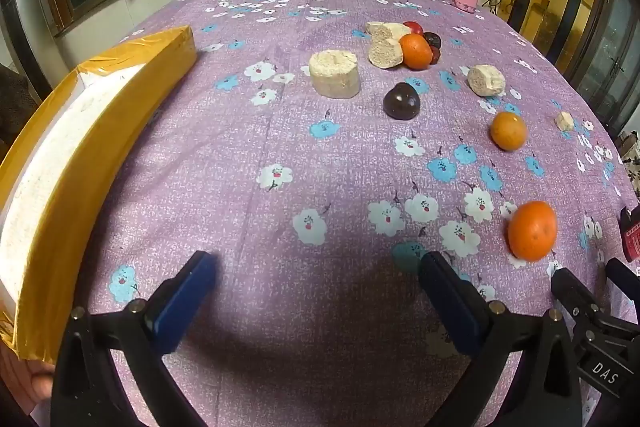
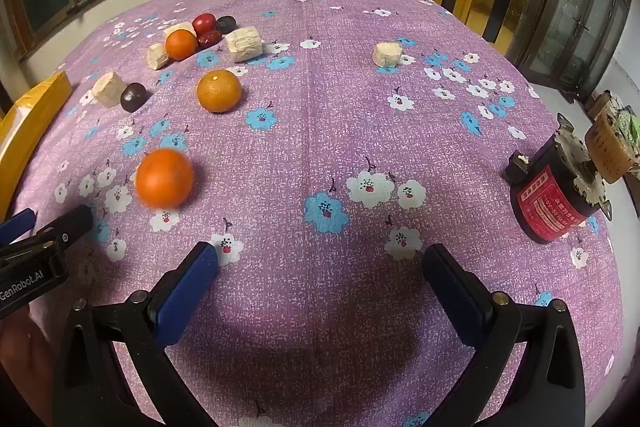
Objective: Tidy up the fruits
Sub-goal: 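Move both tools toward the mandarins and round beige cake, then grasp a mandarin with the right tool while the left tool grasps the round beige cake, then carry both items over the white tray and open both tools to release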
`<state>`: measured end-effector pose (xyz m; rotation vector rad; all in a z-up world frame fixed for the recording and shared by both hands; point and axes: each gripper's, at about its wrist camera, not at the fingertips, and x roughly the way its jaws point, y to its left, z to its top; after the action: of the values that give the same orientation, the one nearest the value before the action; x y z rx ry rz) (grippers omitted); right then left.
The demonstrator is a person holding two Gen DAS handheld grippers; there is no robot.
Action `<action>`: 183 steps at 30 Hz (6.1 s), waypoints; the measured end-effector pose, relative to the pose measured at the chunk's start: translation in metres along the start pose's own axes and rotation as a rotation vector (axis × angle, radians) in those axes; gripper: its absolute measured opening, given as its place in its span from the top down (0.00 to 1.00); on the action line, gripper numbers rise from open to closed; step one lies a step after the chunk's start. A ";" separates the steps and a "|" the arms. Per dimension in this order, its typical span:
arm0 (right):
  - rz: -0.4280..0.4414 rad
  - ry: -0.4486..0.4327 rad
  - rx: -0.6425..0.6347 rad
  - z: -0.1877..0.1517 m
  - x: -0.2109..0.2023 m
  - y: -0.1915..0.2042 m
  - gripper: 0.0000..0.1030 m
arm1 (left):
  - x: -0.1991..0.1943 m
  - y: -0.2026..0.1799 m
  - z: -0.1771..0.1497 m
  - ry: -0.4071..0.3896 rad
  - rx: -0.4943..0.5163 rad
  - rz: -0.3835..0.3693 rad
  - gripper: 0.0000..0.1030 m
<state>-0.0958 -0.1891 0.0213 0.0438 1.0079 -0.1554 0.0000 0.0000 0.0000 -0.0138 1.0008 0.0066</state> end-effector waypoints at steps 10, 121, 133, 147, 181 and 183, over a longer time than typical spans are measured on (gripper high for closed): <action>0.002 -0.002 0.001 0.000 0.000 0.000 0.00 | 0.000 0.000 0.000 0.000 0.000 0.000 0.00; 0.244 0.022 -0.165 0.031 -0.025 0.023 0.68 | 0.029 0.008 0.120 0.024 0.073 -0.168 0.17; 0.279 0.034 -0.153 0.035 -0.020 0.017 0.68 | 0.055 0.011 0.115 0.026 0.059 -0.198 0.62; 0.267 -0.036 -0.141 0.024 -0.039 0.023 0.68 | -0.019 0.030 0.058 0.009 0.083 -0.302 0.62; 0.522 -0.035 -0.435 0.031 -0.074 0.263 0.68 | -0.079 0.259 0.010 -0.117 -0.210 -0.063 0.62; 0.538 -0.029 -0.463 0.030 -0.074 0.281 0.68 | -0.074 0.272 0.007 -0.102 -0.220 -0.029 0.62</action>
<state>-0.0669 0.0932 0.0899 -0.1102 0.9505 0.5672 -0.0374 0.2719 0.0640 -0.2276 0.8935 0.0898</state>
